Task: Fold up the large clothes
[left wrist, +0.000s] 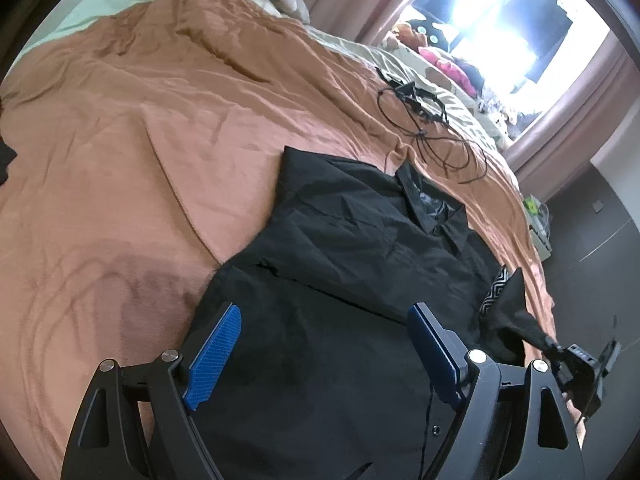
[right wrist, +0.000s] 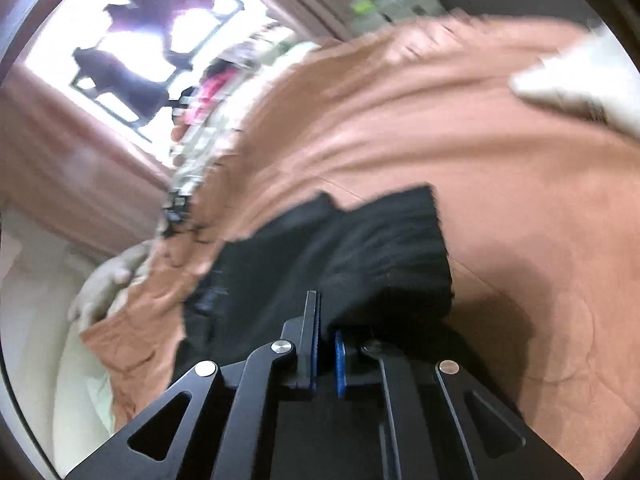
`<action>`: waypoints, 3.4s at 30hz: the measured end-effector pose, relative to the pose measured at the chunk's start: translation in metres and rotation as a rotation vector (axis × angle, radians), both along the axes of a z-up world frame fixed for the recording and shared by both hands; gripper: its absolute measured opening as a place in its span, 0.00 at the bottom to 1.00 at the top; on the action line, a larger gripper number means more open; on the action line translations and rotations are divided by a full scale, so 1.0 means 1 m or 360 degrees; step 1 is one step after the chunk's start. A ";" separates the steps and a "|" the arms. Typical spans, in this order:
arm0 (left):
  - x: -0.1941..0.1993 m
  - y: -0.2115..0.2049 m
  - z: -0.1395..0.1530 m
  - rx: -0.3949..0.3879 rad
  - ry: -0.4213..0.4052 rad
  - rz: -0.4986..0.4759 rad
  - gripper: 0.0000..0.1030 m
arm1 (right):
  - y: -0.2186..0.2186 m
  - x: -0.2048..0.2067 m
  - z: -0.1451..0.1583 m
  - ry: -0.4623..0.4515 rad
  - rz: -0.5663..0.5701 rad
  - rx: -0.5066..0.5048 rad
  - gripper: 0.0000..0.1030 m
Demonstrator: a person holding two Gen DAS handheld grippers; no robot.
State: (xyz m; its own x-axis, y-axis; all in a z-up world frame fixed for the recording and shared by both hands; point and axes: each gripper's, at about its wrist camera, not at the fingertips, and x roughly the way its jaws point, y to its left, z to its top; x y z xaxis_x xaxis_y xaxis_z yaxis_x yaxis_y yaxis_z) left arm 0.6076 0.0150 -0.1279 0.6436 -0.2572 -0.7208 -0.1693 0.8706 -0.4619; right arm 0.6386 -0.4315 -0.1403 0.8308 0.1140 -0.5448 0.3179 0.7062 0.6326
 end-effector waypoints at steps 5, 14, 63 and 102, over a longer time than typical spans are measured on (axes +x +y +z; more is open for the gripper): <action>-0.006 0.023 0.017 0.0015 -0.0018 -0.0029 0.83 | 0.044 -0.001 0.046 -0.0153 0.0171 -0.0195 0.07; -0.018 0.064 0.015 0.0054 0.0054 0.0063 0.83 | 0.153 0.019 0.076 -0.0250 0.0531 -0.0401 0.07; 0.075 -0.041 -0.077 0.0099 0.0224 -0.0066 0.27 | 0.025 0.031 -0.072 0.0418 0.0222 0.0157 0.39; -0.084 -0.002 0.070 0.0250 -0.0164 0.0171 0.71 | 0.031 -0.085 0.039 0.0333 0.0293 0.0057 1.00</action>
